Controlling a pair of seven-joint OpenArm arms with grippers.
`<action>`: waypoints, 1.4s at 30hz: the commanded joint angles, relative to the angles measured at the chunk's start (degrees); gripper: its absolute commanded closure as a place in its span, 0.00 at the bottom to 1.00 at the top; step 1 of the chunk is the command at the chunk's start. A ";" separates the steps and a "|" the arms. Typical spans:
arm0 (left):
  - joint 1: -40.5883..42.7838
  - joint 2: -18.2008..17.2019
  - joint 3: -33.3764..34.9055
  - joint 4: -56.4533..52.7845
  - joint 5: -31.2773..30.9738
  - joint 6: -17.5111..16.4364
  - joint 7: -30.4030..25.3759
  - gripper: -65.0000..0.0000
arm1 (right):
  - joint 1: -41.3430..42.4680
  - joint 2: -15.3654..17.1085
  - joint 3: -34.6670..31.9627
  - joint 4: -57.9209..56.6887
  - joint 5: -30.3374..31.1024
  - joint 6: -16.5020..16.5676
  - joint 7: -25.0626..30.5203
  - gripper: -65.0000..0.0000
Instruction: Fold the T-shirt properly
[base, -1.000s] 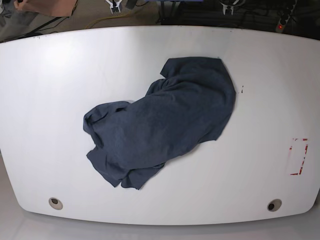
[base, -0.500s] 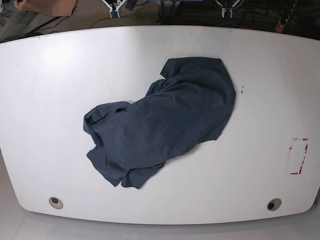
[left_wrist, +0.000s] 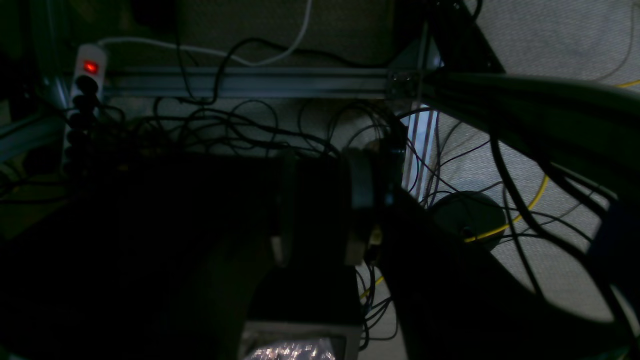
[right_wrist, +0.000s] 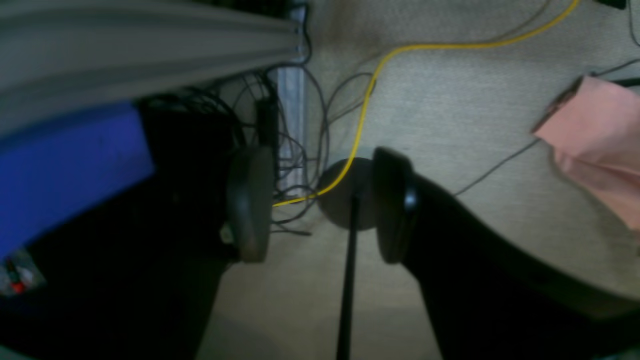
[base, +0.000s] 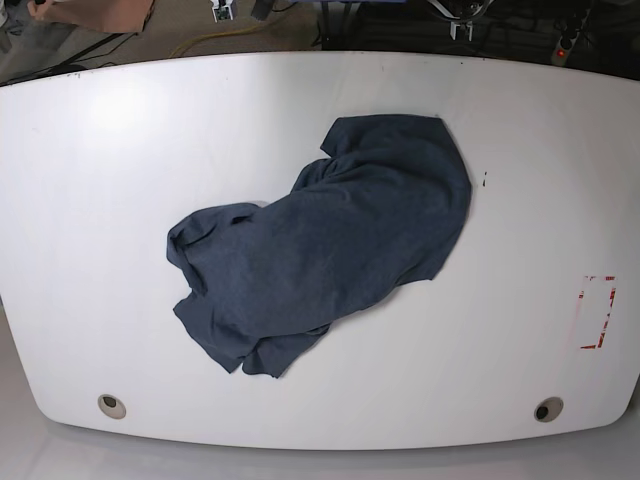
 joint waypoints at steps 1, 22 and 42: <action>2.79 0.09 -0.09 4.31 -0.06 0.11 -0.44 0.80 | -2.12 0.31 0.12 3.53 0.11 0.54 0.83 0.54; 33.73 -0.18 -0.71 49.32 -0.15 0.11 -0.35 0.79 | -30.43 0.48 -4.01 42.13 15.32 0.89 0.65 0.54; 35.67 -0.26 -2.38 73.84 -0.23 0.02 5.28 0.78 | -41.42 1.98 -3.48 73.25 25.69 0.36 -4.27 0.54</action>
